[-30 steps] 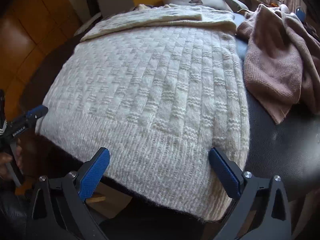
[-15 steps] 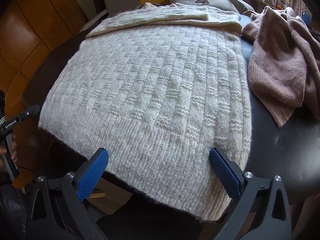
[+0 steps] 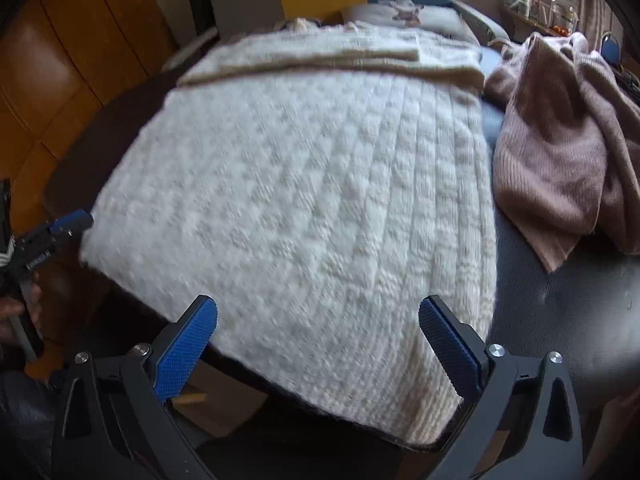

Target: Fold clothes

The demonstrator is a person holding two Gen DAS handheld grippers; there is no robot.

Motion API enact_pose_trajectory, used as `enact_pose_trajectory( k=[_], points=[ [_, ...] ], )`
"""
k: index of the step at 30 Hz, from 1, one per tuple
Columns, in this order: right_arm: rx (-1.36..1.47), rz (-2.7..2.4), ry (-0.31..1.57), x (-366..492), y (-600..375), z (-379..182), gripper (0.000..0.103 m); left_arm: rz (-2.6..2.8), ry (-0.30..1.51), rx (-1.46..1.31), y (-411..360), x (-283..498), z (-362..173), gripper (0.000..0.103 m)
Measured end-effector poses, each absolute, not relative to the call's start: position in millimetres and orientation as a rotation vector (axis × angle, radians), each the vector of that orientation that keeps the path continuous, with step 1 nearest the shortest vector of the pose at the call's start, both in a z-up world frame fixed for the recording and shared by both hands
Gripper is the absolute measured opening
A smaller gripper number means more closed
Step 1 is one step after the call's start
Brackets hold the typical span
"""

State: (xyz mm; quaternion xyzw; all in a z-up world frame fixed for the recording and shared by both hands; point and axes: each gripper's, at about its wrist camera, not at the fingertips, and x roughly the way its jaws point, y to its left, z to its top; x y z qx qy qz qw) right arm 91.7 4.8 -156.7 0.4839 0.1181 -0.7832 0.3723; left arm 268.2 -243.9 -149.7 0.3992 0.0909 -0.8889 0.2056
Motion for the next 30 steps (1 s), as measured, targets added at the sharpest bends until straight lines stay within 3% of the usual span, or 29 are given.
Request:
enact_pose_trajectory(
  k=[6, 9, 17, 21, 24, 30],
  points=[
    [1.273, -2.03, 0.368, 80.1, -16.0, -169.0, 0.103, -2.436, 0.187, 1.222, -241.6, 237.3, -160.2, 0.036],
    [1.313, -2.042, 0.419, 76.2, -15.8, -182.0, 0.103, -2.415, 0.251, 1.228, -246.5, 232.9, -161.8, 0.036],
    [1.207, -2.053, 0.236, 53.0, -17.0, -147.5, 0.103, -2.468, 0.298, 1.139, -258.6, 200.0, -137.9, 0.036],
    [1.298, -2.055, 0.32, 34.3, -33.4, -180.5, 0.103, -2.357, 0.248, 1.323, -256.7, 168.5, -169.0, 0.037],
    [1.242, -2.083, 0.405, 37.0, -38.6, -190.4, 0.103, -2.379, 0.219, 1.256, -249.4, 173.9, -164.2, 0.037],
    [1.24, -2.101, 0.314, 32.3, -35.4, -181.9, 0.103, -2.445, 0.366, 1.132, -261.6, 178.6, -136.2, 0.037]
  ],
)
